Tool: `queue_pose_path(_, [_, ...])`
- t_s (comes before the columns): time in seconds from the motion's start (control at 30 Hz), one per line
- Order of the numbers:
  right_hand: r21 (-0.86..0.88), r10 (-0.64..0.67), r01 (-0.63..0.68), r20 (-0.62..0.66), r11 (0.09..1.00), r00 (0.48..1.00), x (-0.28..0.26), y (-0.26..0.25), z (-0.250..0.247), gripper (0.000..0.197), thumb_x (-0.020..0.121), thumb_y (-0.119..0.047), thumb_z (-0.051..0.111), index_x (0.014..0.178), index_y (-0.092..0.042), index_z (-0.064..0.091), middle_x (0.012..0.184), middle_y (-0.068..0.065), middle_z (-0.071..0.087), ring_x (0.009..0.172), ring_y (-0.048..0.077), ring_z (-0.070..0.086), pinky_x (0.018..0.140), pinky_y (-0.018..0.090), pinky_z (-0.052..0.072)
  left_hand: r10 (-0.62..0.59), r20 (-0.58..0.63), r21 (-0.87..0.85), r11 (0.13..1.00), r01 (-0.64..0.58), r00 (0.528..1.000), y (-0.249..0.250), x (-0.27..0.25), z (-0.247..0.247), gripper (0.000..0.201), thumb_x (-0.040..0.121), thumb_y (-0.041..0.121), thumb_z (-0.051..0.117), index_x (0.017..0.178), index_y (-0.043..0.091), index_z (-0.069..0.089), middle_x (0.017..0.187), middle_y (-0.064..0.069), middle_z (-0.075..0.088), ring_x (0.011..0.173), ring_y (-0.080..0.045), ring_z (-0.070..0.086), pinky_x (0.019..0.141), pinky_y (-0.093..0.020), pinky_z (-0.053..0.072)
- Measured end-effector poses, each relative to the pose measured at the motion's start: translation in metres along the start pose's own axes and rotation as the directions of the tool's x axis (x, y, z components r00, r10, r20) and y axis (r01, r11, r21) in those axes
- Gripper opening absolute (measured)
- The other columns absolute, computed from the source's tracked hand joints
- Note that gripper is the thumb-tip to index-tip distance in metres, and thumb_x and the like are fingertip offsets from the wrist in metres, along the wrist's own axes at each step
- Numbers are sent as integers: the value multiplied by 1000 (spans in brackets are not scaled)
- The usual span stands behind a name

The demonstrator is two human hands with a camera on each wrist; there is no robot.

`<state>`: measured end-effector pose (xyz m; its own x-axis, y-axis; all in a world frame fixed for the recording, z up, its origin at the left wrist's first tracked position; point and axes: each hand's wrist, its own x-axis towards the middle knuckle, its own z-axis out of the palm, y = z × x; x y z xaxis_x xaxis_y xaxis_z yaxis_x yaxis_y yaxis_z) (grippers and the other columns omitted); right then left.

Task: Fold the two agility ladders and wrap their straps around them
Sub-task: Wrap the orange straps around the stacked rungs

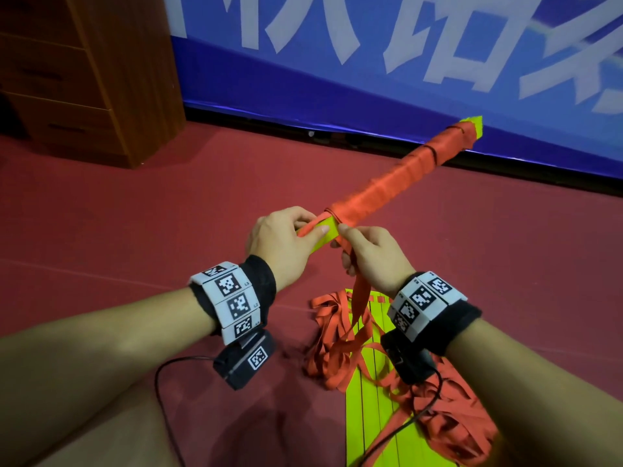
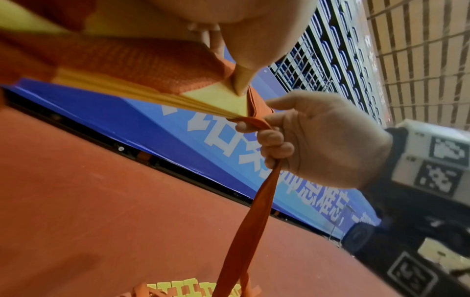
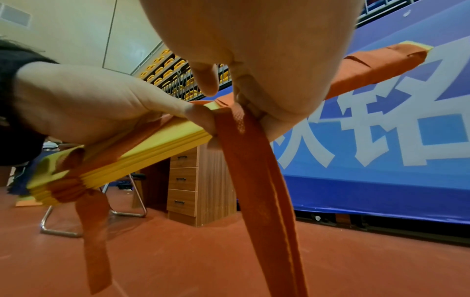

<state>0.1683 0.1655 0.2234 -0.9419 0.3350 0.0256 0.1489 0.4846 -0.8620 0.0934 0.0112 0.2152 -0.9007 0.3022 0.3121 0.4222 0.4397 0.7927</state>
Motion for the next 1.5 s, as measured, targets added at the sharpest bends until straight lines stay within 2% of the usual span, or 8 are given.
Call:
queue_pose_path(0.2, [87, 56, -52, -52, 995, 997, -4, -1, 2, 56, 102, -52, 50, 85, -4, 73, 50, -3, 58, 46, 12, 54, 63, 31, 48, 6, 29, -89, 996, -3, 1000, 6, -6, -1, 12, 82, 43, 79, 91, 35, 79, 77, 17, 74, 77, -4, 68, 70, -29, 54])
queue_pose_path(0.43, [172, 83, -50, -190, 984, 978, 3, -1, -4, 60, 87, -64, 65, 69, -7, 69, 48, -2, 54, 45, 14, 50, 64, 38, 53, 16, 107, -235, 972, 10, 994, 15, -13, 4, 28, 80, 46, 79, 106, 33, 78, 97, 18, 75, 93, -2, 68, 86, -31, 55])
queue_pose_path(0.8, [317, 177, -110, -191, 942, 966, 5, 1, -8, 35, 95, -28, 68, 68, -7, 60, 47, -2, 50, 39, 10, 44, 53, 29, 47, 32, 260, -292, 955, 47, 965, 26, -10, 2, 21, 99, 24, 62, 114, 22, 77, 114, 7, 75, 110, -8, 65, 101, -28, 49])
queue_pose_path(0.97, [349, 143, -83, -148, 933, 979, 5, 1, -11, 37, 96, -20, 63, 62, -7, 60, 48, 0, 51, 42, 13, 45, 61, 34, 50, -1, 200, -228, 972, 48, 980, 14, 2, -2, 16, 96, 21, 65, 107, 22, 77, 100, 5, 75, 96, -13, 67, 85, -26, 49])
queue_pose_path(1.1, [401, 136, -70, -137, 913, 981, 3, -4, -11, 36, 96, -13, 60, 61, -7, 58, 46, -1, 50, 41, 12, 45, 61, 35, 51, 18, 362, -66, 998, 6, 932, 10, 3, -4, 21, 102, 33, 57, 112, 21, 72, 89, 11, 67, 83, -7, 60, 70, -20, 40])
queue_pose_path(1.23, [395, 95, -38, -127, 918, 987, 1, -4, -13, 35, 94, -12, 61, 60, -5, 57, 47, 0, 50, 42, 12, 46, 60, 34, 53, 4, 502, -190, 976, 106, 865, 9, 1, -1, 45, 89, 53, 54, 81, 9, 64, 64, -1, 49, 59, -20, 41, 62, -35, 33])
queue_pose_path(1.37, [359, 87, -57, -70, 932, 994, 2, -2, -18, 30, 75, -30, 62, 62, -4, 61, 50, 4, 55, 43, 16, 51, 58, 33, 55, -51, 535, -326, 909, 261, 843, 6, -1, -1, 33, 100, 34, 62, 75, 14, 69, 62, -3, 50, 53, -16, 40, 56, -32, 31])
queue_pose_path(1.5, [312, 124, -119, 3, 943, 992, 1, -2, -22, 31, 97, -22, 57, 82, 4, 67, 61, 11, 66, 50, 21, 61, 59, 31, 55, -86, 444, -330, 910, 253, 892, 6, 1, 2, 20, 98, 27, 67, 99, 10, 76, 70, -1, 63, 56, -9, 51, 57, -25, 38])
